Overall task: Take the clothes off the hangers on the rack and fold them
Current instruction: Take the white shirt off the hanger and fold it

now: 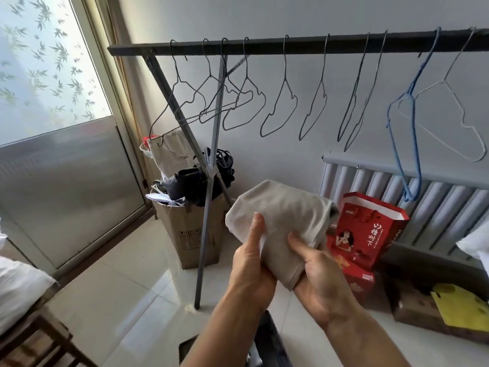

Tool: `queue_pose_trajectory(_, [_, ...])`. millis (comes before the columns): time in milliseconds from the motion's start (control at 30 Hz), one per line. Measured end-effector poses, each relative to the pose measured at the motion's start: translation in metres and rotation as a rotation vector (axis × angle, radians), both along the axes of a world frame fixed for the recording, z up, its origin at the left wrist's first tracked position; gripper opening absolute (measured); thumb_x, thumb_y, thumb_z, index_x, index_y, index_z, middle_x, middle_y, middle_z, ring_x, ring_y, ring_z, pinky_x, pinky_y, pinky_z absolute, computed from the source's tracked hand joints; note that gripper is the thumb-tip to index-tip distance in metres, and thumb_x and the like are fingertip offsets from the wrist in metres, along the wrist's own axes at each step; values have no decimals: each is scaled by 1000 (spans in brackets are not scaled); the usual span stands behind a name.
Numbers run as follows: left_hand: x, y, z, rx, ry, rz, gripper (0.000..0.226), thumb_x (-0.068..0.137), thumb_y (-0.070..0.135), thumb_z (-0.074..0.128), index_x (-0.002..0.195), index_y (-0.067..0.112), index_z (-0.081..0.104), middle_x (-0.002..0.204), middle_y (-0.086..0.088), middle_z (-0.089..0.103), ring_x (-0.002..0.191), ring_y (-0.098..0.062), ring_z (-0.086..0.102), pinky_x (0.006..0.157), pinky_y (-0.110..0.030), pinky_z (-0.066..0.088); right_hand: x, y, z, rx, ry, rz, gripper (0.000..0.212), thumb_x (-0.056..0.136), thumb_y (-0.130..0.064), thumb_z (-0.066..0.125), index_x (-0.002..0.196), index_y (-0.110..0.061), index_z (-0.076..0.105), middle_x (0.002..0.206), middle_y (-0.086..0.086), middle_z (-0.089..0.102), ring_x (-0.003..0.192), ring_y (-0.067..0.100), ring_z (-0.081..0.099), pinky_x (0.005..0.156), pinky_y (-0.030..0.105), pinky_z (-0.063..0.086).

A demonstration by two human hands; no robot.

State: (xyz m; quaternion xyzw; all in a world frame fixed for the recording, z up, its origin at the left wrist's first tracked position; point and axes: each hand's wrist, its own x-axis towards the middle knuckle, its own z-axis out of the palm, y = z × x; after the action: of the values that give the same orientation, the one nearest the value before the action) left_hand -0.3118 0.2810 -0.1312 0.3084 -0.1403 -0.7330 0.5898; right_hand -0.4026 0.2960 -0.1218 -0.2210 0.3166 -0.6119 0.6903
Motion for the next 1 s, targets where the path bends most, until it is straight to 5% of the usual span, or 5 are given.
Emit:
queue_pose_trajectory(433, [77, -8, -18, -109, -489, 292, 40, 76, 29, 70, 107, 6, 65, 101, -11, 74, 94, -26, 71, 83, -43, 58, 19, -26, -42, 161, 474, -61, 47, 94, -8, 54, 138, -19, 43, 119, 9, 63, 101, 21, 63, 73, 37, 52])
queue_pose_trajectory(533, [114, -14, -20, -162, -612, 172, 36, 71, 28, 68, 101, 8, 67, 89, -6, 75, 87, -23, 69, 74, -35, 58, 36, -44, -40, -80, 746, -113, 54, 95, -32, 58, 144, -25, 35, 130, -3, 51, 117, 13, 51, 89, 28, 44])
queue_pose_trajectory(633, [140, -19, -25, -141, -603, 27, 38, 75, 37, 64, 104, 12, 66, 95, -6, 75, 89, -21, 71, 73, -32, 59, 62, -67, -35, -155, 837, 190, 71, 74, -61, 68, 131, -25, 48, 120, -7, 61, 109, 14, 60, 87, 26, 49])
queue_pose_trajectory(800, [193, -38, -45, 94, -471, -2, 60, 71, 54, 63, 115, 14, 64, 105, -10, 75, 92, -23, 73, 69, -33, 60, 96, -92, -57, 81, 550, 612, 45, 79, -36, 75, 105, 0, 69, 103, 18, 73, 90, 30, 71, 70, 33, 59])
queue_pose_trajectory(1000, [239, -72, -91, 237, -535, 38, 60, 73, 58, 65, 111, 11, 66, 101, -12, 75, 93, -28, 73, 84, -43, 58, 144, -110, -100, 135, 432, 468, 34, 75, -20, 69, 105, -4, 67, 94, 13, 74, 80, 25, 72, 59, 32, 59])
